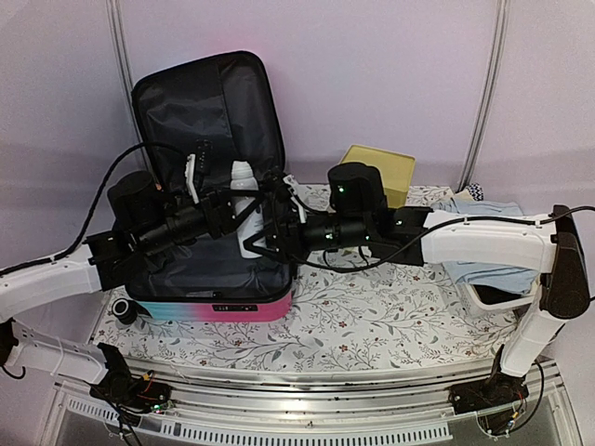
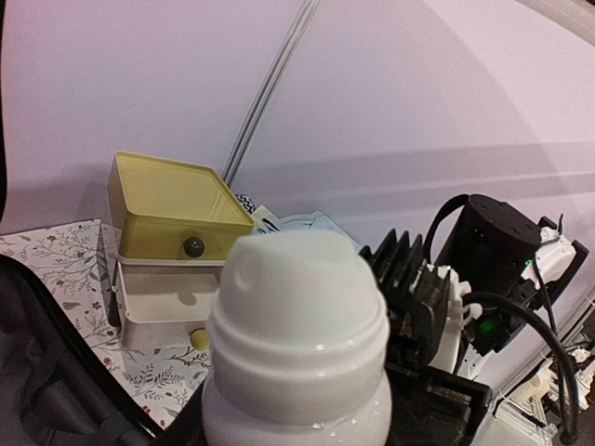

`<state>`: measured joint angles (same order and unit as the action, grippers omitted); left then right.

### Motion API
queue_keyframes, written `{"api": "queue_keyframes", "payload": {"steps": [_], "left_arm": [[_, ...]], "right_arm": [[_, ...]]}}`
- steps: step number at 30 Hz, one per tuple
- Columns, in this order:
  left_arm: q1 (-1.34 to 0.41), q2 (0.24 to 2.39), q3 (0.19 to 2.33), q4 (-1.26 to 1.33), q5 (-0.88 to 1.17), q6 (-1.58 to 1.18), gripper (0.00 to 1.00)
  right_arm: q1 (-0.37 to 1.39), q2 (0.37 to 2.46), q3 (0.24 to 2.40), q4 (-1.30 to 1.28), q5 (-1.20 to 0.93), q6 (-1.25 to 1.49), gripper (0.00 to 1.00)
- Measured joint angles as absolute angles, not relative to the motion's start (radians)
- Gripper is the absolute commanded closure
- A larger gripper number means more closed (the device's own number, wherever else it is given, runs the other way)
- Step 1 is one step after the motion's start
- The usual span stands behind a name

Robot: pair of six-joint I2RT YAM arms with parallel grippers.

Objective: Open, take out, and arrange the luggage
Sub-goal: Pass from the left arm to the right

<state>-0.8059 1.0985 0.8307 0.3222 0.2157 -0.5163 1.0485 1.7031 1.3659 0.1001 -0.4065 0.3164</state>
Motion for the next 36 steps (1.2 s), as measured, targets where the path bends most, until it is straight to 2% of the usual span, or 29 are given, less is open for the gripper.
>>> {"api": "queue_keyframes", "payload": {"steps": [1, 7, 12, 23, 36], "left_arm": [[-0.806, 1.098, 0.828, 0.330, 0.214, -0.518, 0.68], [-0.810, 1.098, 0.799, 0.358, 0.205, -0.527, 0.27], [-0.818, 1.085, 0.781, 0.399, 0.193, -0.525, 0.04], [-0.821, 1.038, 0.775, 0.375, 0.115, -0.528, 0.02], [-0.821, 0.974, 0.820, 0.223, 0.058, -0.478, 0.02]], "right_arm": [[1.048, 1.703, 1.365, 0.102, -0.406, 0.317, 0.65], [1.048, 1.701, 1.331, 0.121, -0.389, 0.315, 0.75], [1.050, 1.689, 1.306, 0.080, -0.318, 0.287, 0.77], [1.031, 1.608, 1.301, -0.089, -0.080, 0.171, 0.80], [1.019, 1.555, 1.296, -0.376, 0.422, -0.124, 0.80]]}}
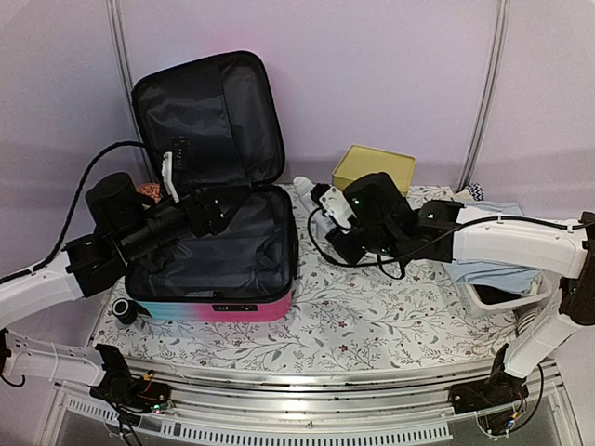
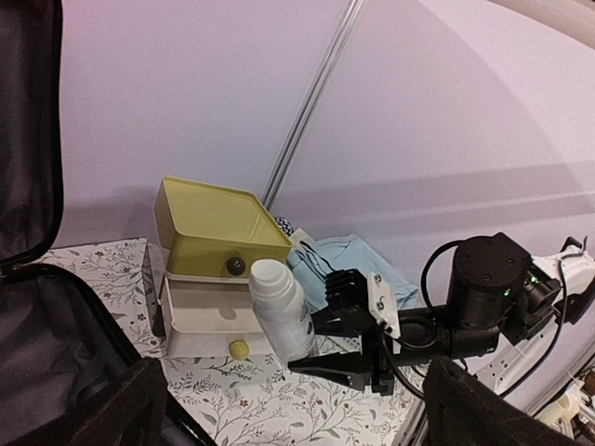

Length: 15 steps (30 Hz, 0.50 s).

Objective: Open, take out, and arrange the luggage
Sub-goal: Pass from the left arm to the right

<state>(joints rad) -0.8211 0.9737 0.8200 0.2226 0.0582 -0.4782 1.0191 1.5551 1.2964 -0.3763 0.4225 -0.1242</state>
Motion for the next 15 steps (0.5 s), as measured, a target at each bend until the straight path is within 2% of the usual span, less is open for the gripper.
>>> {"api": "queue_keyframes", "payload": {"steps": [8, 15], "left_arm": [[-0.822, 0.968, 0.822, 0.178, 0.058, -0.445, 0.02], [-0.822, 0.968, 0.826, 0.154, 0.063, -0.421, 0.02]], "right_arm": [[0.991, 1.594, 1.291, -0.465, 0.643, -0.252, 0.80], [0.966, 1.600, 1.275, -0.490, 0.725, -0.309, 0.80]]}}
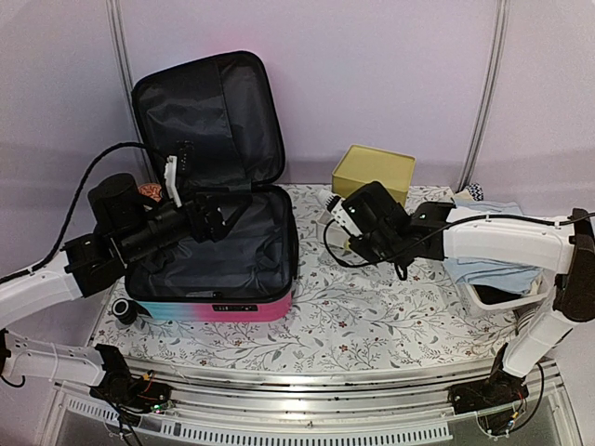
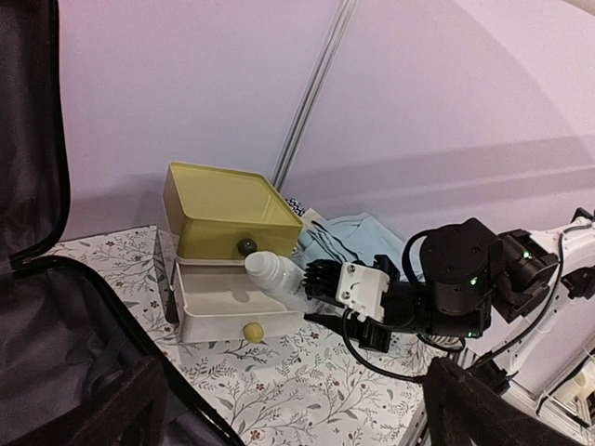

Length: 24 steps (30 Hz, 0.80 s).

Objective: Open, take out, and arrange the luggage
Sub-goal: Pass from the left arm to the right, then place the makeup in the drawer.

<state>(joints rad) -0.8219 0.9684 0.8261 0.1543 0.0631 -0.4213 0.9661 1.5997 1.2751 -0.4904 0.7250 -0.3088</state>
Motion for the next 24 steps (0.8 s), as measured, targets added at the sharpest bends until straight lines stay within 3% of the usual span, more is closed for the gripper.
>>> {"api": "queue_keyframes", "payload": {"steps": [24], "left_arm": [[-0.822, 0.997, 0.827, 0.143, 0.089, -0.392, 0.02]], "right_arm": [[0.822, 1.599, 1.263, -0.505, 0.772, -0.482, 0.75]]}}
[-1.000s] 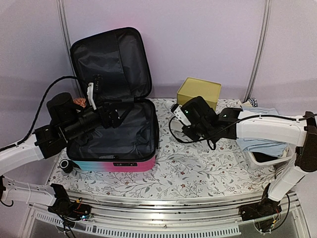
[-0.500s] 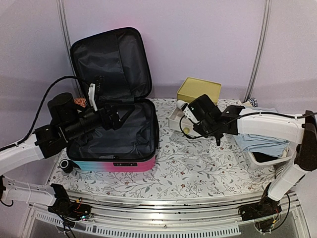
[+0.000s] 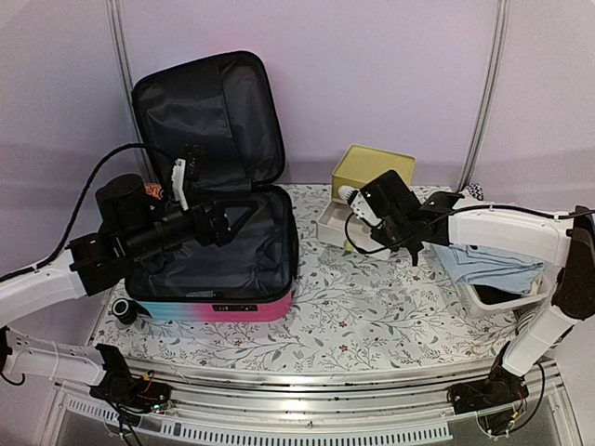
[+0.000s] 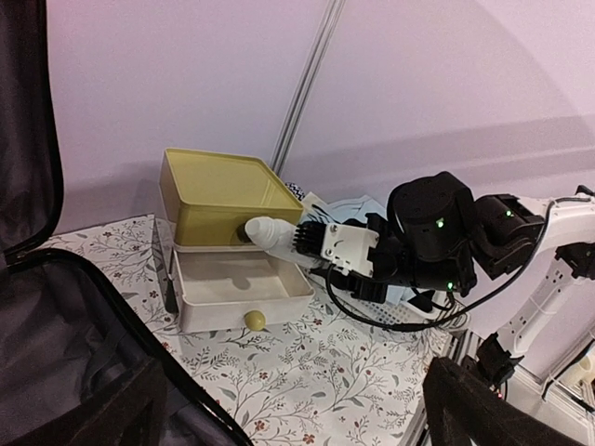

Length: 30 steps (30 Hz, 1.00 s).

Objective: Open, take out, and arrange the luggage
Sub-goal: Place the makeup in the drawer.

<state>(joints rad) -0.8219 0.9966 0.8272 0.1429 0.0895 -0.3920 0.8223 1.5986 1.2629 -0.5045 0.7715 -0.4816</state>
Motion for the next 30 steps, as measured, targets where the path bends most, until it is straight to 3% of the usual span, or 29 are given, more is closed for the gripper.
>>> {"api": "queue_keyframes", "payload": {"steps": [13, 15, 18, 21, 24, 30], "left_arm": [[-0.822, 1.015, 0.828, 0.142, 0.097, -0.392, 0.02], [-0.822, 1.015, 0.828, 0.142, 0.097, -0.392, 0.02], [-0.822, 1.015, 0.828, 0.141, 0.097, -0.392, 0.02], [-0.822, 1.015, 0.828, 0.140, 0.097, -0.392, 0.02], [-0.822, 1.015, 0.828, 0.140, 0.097, -0.392, 0.02], [-0.822, 1.015, 0.828, 0.140, 0.097, -0.392, 0.02]], "right_arm": [[0.771, 1.767, 1.398, -0.504, 0.765, -0.562, 0.73], [0.764, 1.803, 1.408, -0.502, 0.766, -0.576, 0.69], [0.755, 1.842, 1.417, -0.505, 0.768, -0.593, 0.55], [0.750, 1.861, 1.427, -0.510, 0.769, -0.607, 0.54], [0.749, 1.864, 1.445, -0.512, 0.769, -0.614, 0.40], [0.749, 1.864, 1.488, -0.504, 0.780, -0.622, 0.39]]}}
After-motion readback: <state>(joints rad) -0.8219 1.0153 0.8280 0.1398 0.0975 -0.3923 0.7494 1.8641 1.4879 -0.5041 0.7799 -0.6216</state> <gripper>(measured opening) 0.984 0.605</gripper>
